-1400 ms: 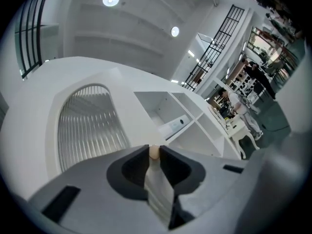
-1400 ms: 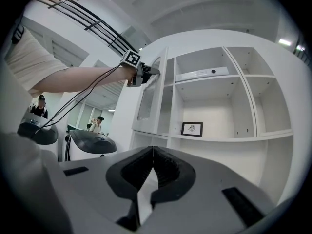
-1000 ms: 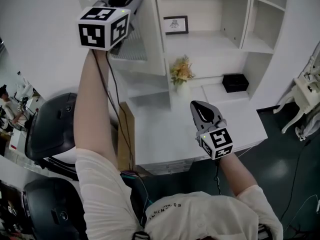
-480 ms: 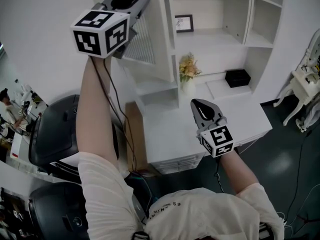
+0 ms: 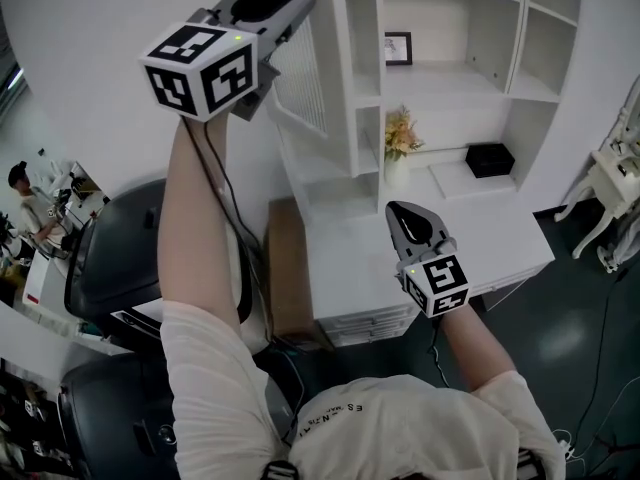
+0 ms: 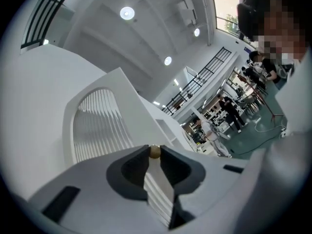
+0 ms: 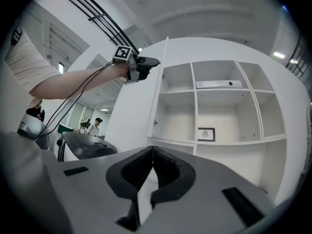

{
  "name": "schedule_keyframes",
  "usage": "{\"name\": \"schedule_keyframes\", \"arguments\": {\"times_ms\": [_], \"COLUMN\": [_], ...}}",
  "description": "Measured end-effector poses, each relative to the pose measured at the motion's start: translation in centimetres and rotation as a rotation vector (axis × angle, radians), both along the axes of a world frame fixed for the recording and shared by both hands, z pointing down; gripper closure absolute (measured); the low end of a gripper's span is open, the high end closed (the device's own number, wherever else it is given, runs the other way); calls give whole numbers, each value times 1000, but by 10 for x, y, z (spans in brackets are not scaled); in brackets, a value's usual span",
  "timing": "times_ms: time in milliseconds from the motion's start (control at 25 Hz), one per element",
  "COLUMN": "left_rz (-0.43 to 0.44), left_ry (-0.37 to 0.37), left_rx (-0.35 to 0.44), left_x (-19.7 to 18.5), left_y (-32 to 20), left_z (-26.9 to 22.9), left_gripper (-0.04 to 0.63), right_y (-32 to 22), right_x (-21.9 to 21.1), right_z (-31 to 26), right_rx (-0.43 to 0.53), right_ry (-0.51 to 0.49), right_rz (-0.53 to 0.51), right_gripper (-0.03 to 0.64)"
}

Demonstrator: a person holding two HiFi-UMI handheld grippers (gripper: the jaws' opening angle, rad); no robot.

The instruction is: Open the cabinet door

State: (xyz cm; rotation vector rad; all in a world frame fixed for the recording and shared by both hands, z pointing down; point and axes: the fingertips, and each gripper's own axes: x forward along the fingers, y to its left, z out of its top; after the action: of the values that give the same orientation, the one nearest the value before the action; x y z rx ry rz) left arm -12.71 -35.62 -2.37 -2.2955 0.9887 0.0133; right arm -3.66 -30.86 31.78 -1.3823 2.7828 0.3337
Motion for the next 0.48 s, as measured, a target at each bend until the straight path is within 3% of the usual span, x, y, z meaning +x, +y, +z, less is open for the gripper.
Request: {"name": "schedule_keyframes", "arguments": {"times_ms": [480], "left_rz": [90], "left_ry": [104], "left_rx": [-39], "left_x": [-61], "left_y": [31], "left_z": [-1], "left_gripper": [517], "right_y": [28], "right_x": [-46], "right_z": [-8], "right_rx": [16], "right_ry": [-22], "right_rz": [-20], "right_gripper": [601]}}
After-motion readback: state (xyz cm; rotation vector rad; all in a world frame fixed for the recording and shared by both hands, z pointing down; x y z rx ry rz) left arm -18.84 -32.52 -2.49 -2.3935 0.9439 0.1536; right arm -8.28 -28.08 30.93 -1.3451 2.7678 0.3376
